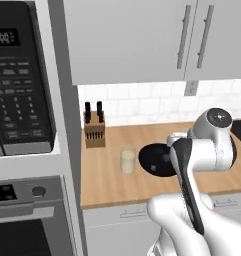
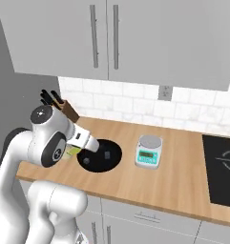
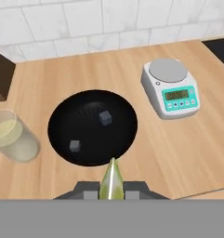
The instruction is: Grab a lemon wedge from the fridge and one ice cube from the ice bowl, and put them in the glass of lemonade.
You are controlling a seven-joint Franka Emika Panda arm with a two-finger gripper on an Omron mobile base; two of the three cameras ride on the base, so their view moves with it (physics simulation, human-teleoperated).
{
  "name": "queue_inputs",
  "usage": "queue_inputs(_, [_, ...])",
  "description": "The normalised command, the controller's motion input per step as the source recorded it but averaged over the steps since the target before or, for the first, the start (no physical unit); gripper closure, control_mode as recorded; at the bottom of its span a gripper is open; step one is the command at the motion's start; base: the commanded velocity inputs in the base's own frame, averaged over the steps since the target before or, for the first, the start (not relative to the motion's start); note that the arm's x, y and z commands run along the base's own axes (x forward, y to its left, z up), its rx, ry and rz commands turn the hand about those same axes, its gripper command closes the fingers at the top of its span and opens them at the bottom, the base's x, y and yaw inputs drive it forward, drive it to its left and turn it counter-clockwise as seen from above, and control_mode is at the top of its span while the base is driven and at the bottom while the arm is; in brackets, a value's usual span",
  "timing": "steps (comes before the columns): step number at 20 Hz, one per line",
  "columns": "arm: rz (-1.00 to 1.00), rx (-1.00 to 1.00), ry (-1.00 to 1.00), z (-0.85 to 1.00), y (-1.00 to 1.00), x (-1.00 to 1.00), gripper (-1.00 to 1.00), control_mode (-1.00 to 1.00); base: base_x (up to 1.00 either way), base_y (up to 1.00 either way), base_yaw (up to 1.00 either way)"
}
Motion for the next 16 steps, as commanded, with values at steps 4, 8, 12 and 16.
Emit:
queue_inputs(4, [0.00, 0.00, 0.00, 0.00, 0.00, 0.00, 1.00, 1.00, 0.05, 0.18, 0.24])
queue_inputs(8, [0.00, 0.00, 0.00, 0.00, 0.00, 0.00, 1.00, 1.00, -0.09, 0.36, 0.18])
queue_inputs(12, [0.00, 0.00, 0.00, 0.00, 0.00, 0.00, 1.00, 1.00, 0.11, 0.27, 0.07])
queue_inputs(16, [0.00, 0.00, 0.00, 0.00, 0.00, 0.00, 1.00, 1.00, -0.06, 0.38, 0.00])
